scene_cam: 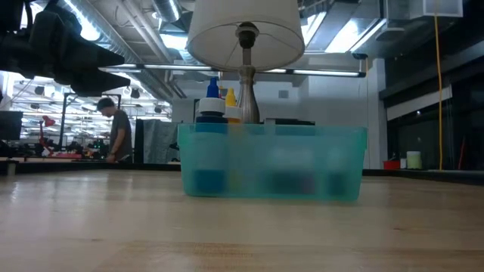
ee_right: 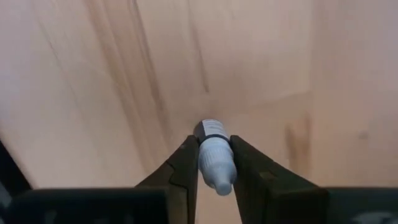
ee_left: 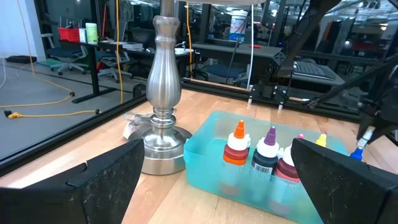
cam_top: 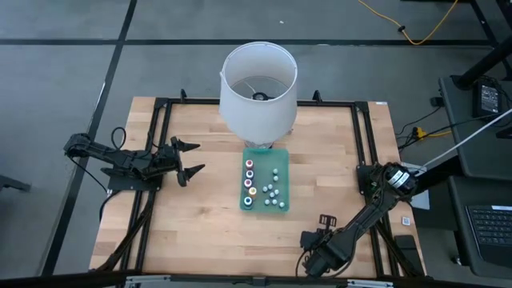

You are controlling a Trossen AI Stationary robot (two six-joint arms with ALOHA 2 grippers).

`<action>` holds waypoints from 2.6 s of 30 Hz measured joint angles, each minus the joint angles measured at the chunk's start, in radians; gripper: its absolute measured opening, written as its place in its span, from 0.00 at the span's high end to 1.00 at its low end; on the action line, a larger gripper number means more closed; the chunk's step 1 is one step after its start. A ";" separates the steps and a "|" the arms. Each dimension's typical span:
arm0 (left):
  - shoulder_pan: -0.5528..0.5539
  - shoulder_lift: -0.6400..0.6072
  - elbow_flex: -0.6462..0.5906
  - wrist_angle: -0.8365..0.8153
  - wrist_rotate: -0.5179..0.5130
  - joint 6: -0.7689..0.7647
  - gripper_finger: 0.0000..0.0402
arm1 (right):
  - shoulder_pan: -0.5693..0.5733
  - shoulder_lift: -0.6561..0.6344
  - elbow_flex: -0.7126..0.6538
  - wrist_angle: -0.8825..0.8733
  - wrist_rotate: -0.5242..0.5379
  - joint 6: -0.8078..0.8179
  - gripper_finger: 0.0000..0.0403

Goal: Pick & Place food coloring
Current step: Put the small black food coloring bottle into the green bin

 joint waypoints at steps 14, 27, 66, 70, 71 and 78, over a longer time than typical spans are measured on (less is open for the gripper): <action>0.000 0.000 0.000 0.000 0.000 0.000 0.00 | -0.193 -0.040 0.272 -0.293 0.064 -0.334 0.81; 0.000 0.000 0.000 0.000 0.000 0.000 0.00 | -0.530 -0.034 0.380 -0.249 0.094 -0.576 0.80; 0.000 0.000 0.000 0.000 0.000 0.000 0.00 | -0.742 0.234 0.378 -0.034 0.127 -0.832 0.80; 0.000 0.000 0.000 0.000 0.000 0.000 0.00 | -0.742 0.232 0.378 -0.028 0.129 -0.832 0.80; 0.000 0.000 0.000 0.000 0.000 0.000 0.00 | -0.742 0.232 0.378 -0.029 0.130 -0.832 0.80; 0.000 0.000 0.000 0.000 0.000 0.000 0.00 | -0.742 0.232 0.378 -0.029 0.131 -0.833 0.80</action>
